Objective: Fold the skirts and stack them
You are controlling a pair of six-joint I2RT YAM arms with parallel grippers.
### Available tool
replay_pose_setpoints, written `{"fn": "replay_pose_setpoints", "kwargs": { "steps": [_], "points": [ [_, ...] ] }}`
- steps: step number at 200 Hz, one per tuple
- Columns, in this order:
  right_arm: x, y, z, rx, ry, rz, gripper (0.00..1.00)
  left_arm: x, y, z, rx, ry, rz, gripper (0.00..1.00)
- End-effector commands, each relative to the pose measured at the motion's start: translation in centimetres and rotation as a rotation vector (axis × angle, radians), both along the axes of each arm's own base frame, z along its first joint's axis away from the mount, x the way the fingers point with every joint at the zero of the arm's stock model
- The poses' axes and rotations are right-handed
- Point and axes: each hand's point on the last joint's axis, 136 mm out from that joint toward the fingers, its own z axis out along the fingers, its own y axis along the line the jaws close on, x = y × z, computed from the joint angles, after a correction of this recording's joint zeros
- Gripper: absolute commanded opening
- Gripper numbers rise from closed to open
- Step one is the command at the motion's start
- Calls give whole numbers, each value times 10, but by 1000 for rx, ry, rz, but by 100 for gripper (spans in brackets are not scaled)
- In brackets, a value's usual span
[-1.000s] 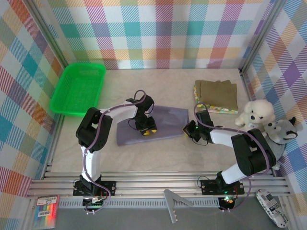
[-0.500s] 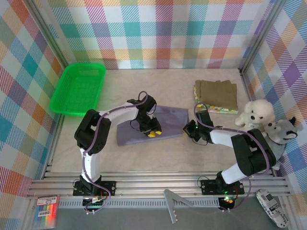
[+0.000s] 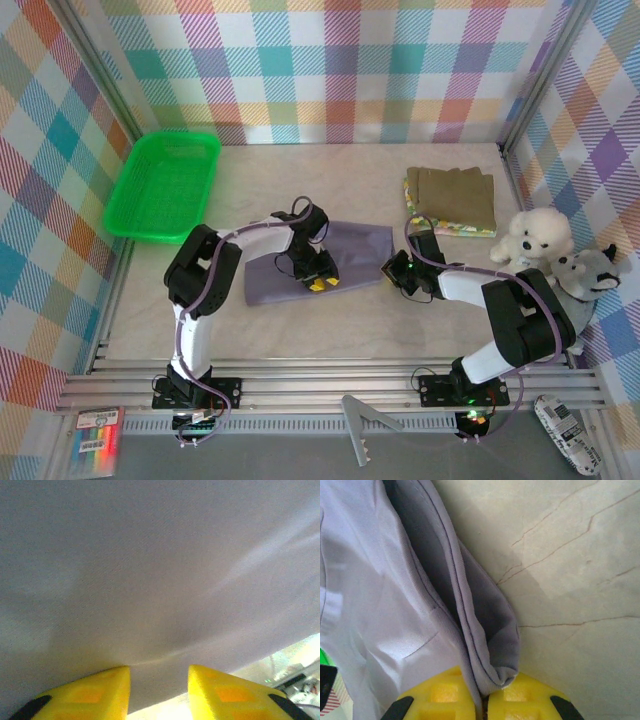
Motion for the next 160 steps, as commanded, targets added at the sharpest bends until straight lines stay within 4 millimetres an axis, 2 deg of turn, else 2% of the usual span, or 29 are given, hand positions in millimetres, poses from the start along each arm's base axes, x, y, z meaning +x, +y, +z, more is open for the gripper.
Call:
{"fn": "replay_pose_setpoints", "kwargs": {
  "steps": [1,19,35,62,80,100,123,160],
  "points": [
    [-5,-3,-2,-8,13,-13,0,15,20,28,53,-130,58,43],
    [-5,-3,-1,-9,10,-14,0,29,40,46,72,-211,130,52],
    [-5,-4,0,-11,8,-17,0,40,67,57,108,-269,197,63],
    [-4,-4,1,-15,8,-17,0,54,123,59,166,-290,310,81],
    [-3,-2,1,-11,4,-6,0,59,152,52,189,-256,338,100],
    [-2,-1,2,-8,3,-2,0,62,178,39,228,-216,369,100],
    [-1,-1,2,-9,6,-4,0,64,195,27,236,-187,384,100],
    [-3,-2,2,-15,14,-4,0,60,210,12,251,-150,362,100]
  ]
}}
